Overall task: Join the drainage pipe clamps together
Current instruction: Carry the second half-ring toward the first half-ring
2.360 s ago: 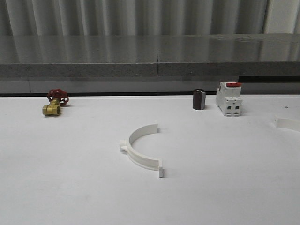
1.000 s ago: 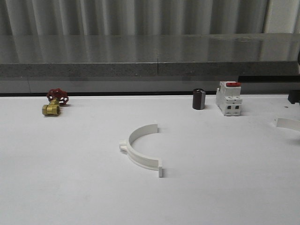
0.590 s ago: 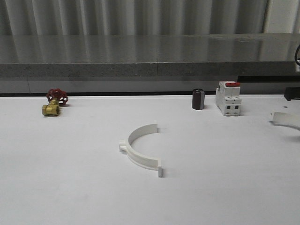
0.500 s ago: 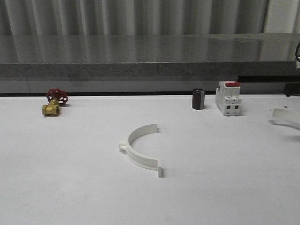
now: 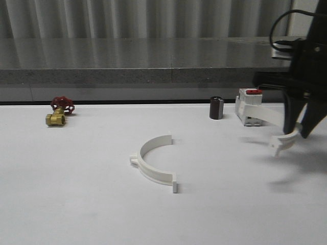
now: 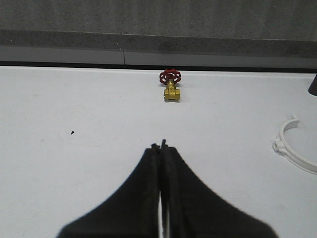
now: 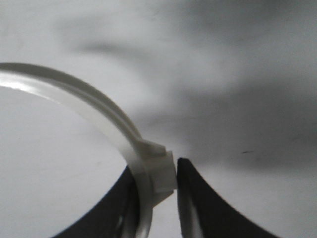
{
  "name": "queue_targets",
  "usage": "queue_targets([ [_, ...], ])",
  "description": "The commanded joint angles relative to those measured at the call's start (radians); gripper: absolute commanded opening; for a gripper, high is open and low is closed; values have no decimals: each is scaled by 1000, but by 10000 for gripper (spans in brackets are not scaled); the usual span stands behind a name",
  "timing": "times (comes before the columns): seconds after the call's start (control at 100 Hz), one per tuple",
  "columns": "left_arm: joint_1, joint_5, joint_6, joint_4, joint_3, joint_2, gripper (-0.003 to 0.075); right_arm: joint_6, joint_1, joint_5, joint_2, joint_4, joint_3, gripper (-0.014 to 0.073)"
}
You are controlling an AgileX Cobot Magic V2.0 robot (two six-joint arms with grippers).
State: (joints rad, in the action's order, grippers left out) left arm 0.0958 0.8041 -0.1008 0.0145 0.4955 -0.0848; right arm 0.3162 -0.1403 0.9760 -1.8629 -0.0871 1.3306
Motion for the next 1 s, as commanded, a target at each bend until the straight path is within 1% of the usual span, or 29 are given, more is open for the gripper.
queue_targets([
  [0.0,-1,-81,0,4,23,-14,-20,51,-61,10,56,-11,27,78],
  [0.09,-1,-81,0,4,23,-14,-20,84,-124,6,56,-11,27,78],
  [0.27,-1,-81,0,4,23,-14,-20,121,-190,-37,49,-11,27,78],
  [0.45,-1,-81,0,4,23,-14,-20,121,-202,-60,7,9,46,78],
  [0.71,-1,-81,0,4,23,-14,-20,117,-247,-43,-74,35,154,78],
  [0.99,-1,-81,0,4,23,-14,-20,103,-267,-49,-125,43,169,78],
])
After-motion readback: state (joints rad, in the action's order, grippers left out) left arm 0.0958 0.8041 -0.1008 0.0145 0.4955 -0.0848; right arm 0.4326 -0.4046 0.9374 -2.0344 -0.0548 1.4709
